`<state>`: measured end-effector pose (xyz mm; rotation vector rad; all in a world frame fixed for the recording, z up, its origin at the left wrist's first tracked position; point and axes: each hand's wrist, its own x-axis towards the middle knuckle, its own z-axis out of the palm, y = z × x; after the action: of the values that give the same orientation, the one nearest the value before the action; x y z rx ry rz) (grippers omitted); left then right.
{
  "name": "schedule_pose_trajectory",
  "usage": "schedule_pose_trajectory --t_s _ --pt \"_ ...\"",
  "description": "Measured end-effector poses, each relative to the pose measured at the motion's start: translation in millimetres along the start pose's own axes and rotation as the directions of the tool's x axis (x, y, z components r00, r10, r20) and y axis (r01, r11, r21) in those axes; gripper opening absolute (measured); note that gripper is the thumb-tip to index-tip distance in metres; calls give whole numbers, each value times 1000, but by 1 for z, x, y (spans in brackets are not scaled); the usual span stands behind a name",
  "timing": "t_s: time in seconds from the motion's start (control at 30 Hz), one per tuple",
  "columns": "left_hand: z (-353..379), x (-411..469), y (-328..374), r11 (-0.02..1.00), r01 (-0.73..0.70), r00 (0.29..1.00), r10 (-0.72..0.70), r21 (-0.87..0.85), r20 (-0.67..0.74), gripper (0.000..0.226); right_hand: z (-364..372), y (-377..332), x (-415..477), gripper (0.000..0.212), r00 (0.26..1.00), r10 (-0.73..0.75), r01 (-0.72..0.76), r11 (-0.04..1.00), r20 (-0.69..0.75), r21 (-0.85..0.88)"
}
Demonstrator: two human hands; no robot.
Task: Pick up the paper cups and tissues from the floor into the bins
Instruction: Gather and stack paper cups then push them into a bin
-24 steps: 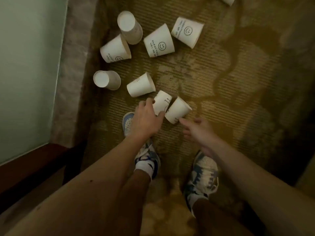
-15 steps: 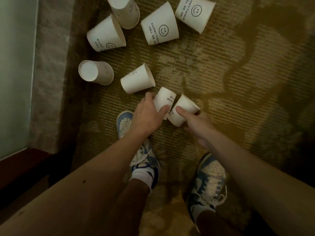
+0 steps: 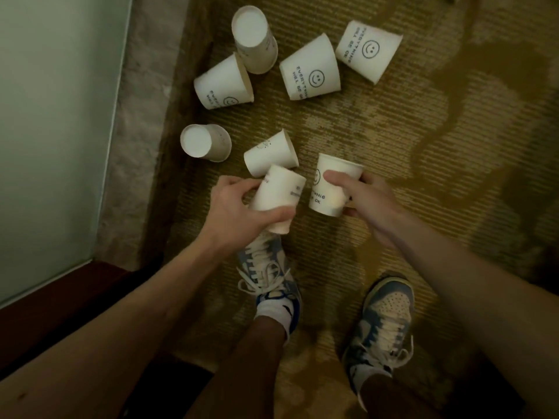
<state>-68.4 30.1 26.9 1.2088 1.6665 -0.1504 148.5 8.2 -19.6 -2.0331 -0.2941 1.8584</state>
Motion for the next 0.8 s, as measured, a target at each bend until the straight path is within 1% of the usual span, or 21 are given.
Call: schedule_pose_trajectory --t_s 0.03,0.07,0.1,0.13,0.17,0.2,0.23,0.3,0.43,0.5,0.57,0.67,0.8 --pt "-6 1 -1 992 55 998 -55 -113 6 91 3 -7 -1 41 999 -27 28 999 31 -21" --pt "-11 3 -2 963 100 995 -98 -249 22 90 8 -14 -2 47 996 -53 56 997 66 -53" --pt "-14 6 -4 906 133 991 -124 -403 47 84 12 -20 -1 56 992 -72 81 993 102 -83" --pt "-16 9 -5 820 170 985 -149 -546 84 77 17 -25 0 60 987 -82 97 990 135 -104" --pt "-16 12 -6 726 207 978 -163 -656 128 72 22 -29 2 59 983 -89 107 989 162 -107" --pt "-15 17 -7 645 232 972 -166 -728 164 69 28 -33 6 55 980 -90 109 989 178 -99" --pt "-13 21 -7 588 247 969 -164 -771 185 67 33 -37 9 53 979 -86 104 991 185 -89" --pt "-7 30 -8 523 260 965 -163 -811 205 68 42 -40 17 57 981 -71 88 992 181 -89" --pt "1 42 -9 457 282 959 -145 -843 243 69 49 -39 28 66 982 -47 65 994 184 -93" --pt "4 44 -12 450 289 957 -152 -845 246 71 48 -39 29 61 982 -40 55 995 183 -81" --pt "4 40 -16 456 298 954 -167 -839 249 73 45 -40 26 52 982 -40 53 996 183 -69" --pt "-3 19 -14 490 312 950 -187 -814 252 75 34 -45 5 43 983 -40 51 997 176 -59" --pt "-21 -34 6 475 301 953 -185 -827 241 69 14 -60 -50 50 976 -68 88 992 208 -89"
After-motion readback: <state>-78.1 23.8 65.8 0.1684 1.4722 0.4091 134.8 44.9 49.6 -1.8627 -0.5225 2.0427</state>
